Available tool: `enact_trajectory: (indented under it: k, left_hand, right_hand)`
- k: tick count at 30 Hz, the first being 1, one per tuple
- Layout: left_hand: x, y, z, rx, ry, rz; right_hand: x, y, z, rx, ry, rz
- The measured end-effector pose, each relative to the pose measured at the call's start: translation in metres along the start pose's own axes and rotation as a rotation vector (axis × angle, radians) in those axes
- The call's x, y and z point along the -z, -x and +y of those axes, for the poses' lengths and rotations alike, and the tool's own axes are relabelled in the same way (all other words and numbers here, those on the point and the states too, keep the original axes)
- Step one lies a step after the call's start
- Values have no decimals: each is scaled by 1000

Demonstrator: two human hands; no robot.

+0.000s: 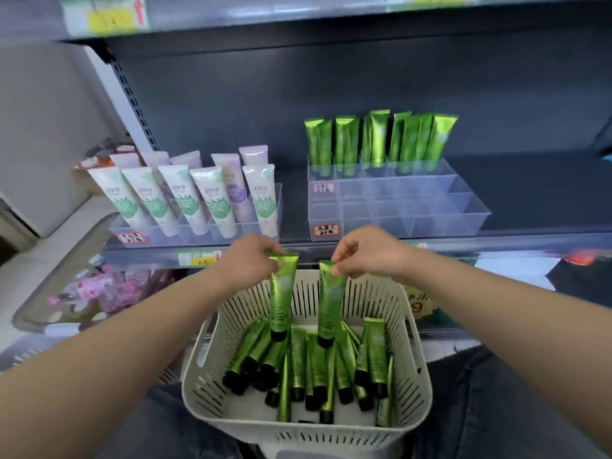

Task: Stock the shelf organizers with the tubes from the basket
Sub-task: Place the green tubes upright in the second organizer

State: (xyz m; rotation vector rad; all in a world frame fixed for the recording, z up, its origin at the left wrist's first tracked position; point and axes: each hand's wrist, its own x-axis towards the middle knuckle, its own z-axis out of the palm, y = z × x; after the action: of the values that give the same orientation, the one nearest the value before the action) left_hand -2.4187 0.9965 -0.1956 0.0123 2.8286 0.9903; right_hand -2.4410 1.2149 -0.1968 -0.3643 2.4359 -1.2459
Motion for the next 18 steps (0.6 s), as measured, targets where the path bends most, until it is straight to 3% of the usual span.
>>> enact_trajectory:
  k: [18]
  left_hand:
    - [52, -37, 105, -231, 4, 206]
  right_hand:
    - [102, 7, -53, 148, -114, 248]
